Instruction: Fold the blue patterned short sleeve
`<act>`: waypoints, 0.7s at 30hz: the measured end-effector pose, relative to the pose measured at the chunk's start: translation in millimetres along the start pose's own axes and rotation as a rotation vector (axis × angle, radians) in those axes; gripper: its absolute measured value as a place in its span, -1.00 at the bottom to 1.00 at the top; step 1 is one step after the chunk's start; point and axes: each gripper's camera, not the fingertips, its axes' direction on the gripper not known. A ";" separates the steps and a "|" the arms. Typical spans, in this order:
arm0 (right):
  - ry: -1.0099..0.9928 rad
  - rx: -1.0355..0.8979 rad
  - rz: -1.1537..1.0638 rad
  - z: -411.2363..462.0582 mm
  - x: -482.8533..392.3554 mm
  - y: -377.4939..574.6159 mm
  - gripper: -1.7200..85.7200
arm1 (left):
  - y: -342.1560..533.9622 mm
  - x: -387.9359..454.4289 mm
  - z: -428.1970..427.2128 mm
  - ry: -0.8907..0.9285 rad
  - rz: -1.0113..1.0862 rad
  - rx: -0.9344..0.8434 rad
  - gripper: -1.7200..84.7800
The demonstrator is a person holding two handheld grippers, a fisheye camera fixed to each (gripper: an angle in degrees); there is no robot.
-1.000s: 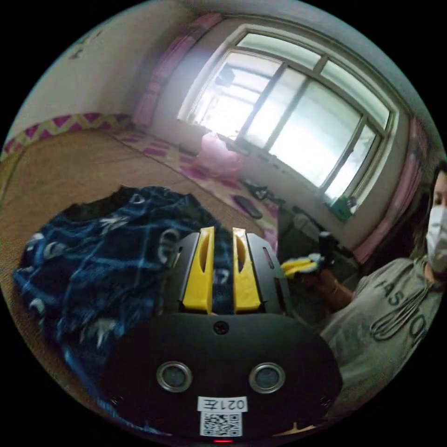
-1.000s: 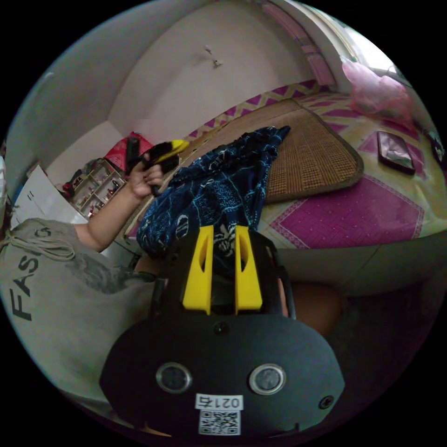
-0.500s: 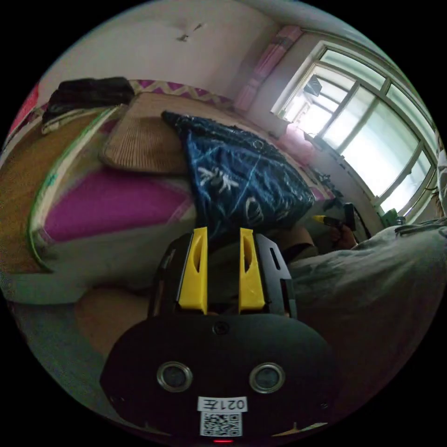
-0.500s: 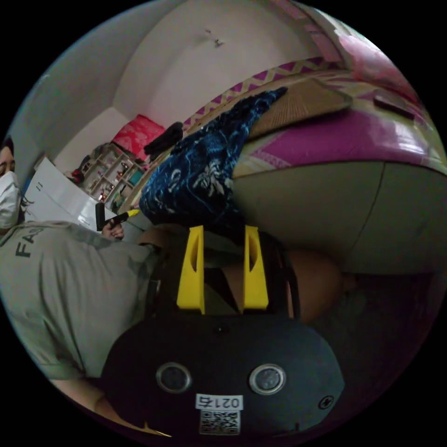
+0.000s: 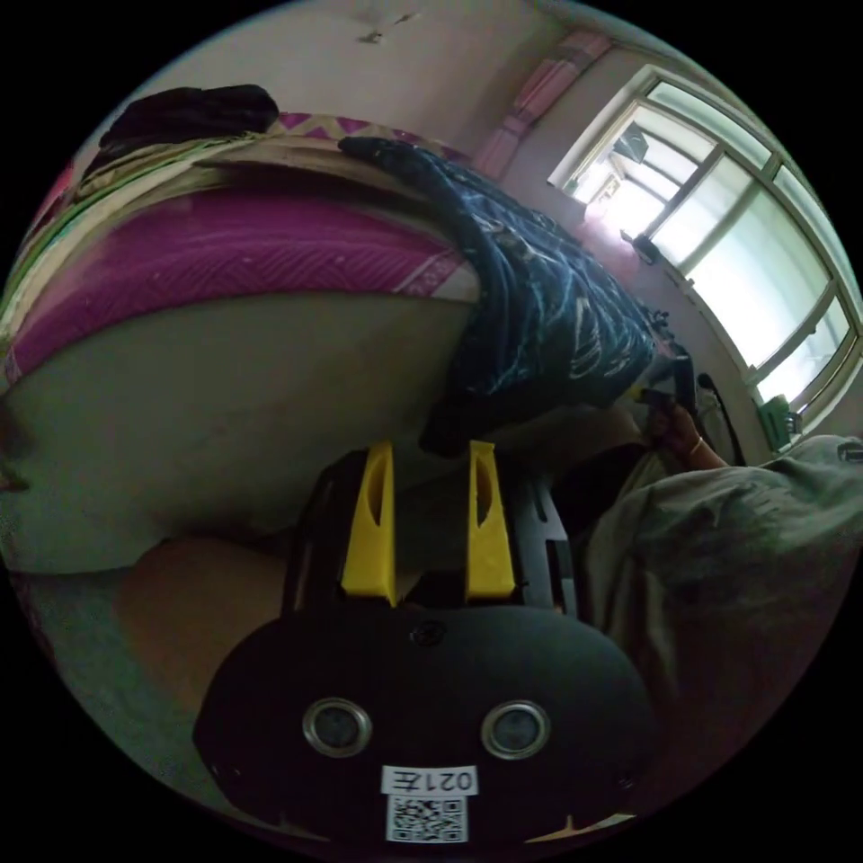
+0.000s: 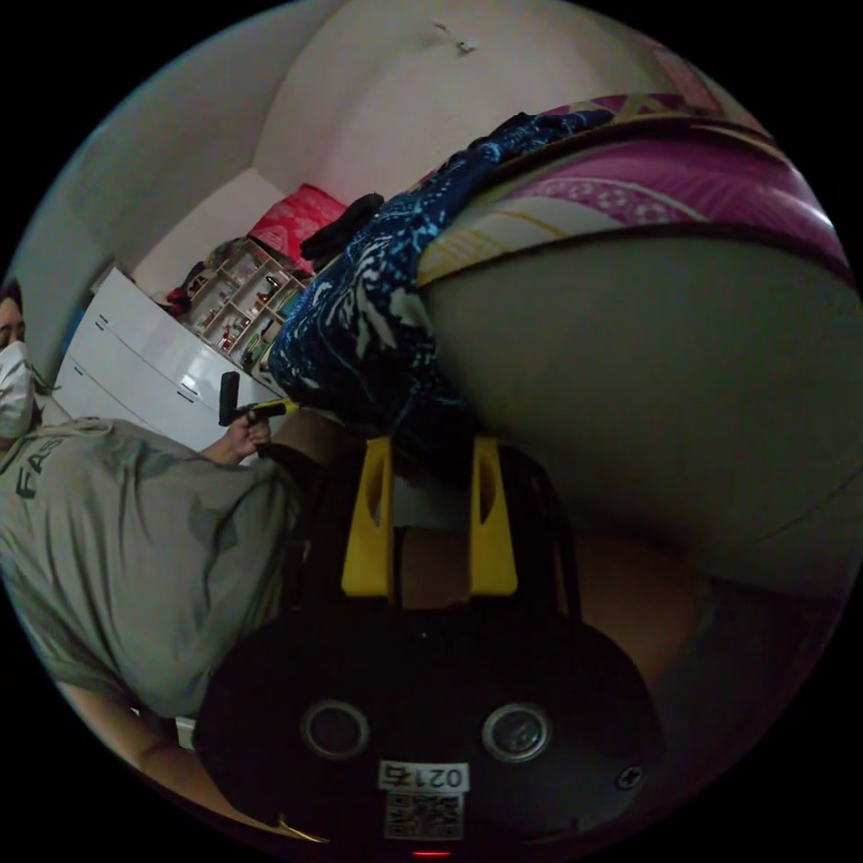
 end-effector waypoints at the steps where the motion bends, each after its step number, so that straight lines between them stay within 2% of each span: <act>1: 0.002 0.008 0.006 -0.8 1.9 0.0 -0.70 | -1.4 -2.2 0.5 0.027 0.012 0.009 -0.73; 4: -0.021 0.029 0.030 -5.2 11.9 -1.0 -0.76 | -9.7 -11.8 4.9 0.063 0.060 0.008 -0.82; 6: -0.065 0.061 0.037 -15.0 18.0 1.0 -0.84 | -13.3 -21.4 4.0 0.106 0.100 -0.057 -0.95; 13: -0.198 0.033 -0.041 -51.3 1.6 6.7 -0.90 | -14.6 -26.7 -47.9 0.195 0.227 -0.080 -0.98; 17: -0.320 0.084 -0.139 -96.8 -26.7 -26.6 -0.91 | -52.2 -23.6 -106.9 0.279 0.271 0.010 -0.98; 21: -0.408 0.136 -0.137 -137.0 -29.3 -109.7 -0.90 | -133.7 -48.2 -162.1 0.363 0.153 0.148 -0.98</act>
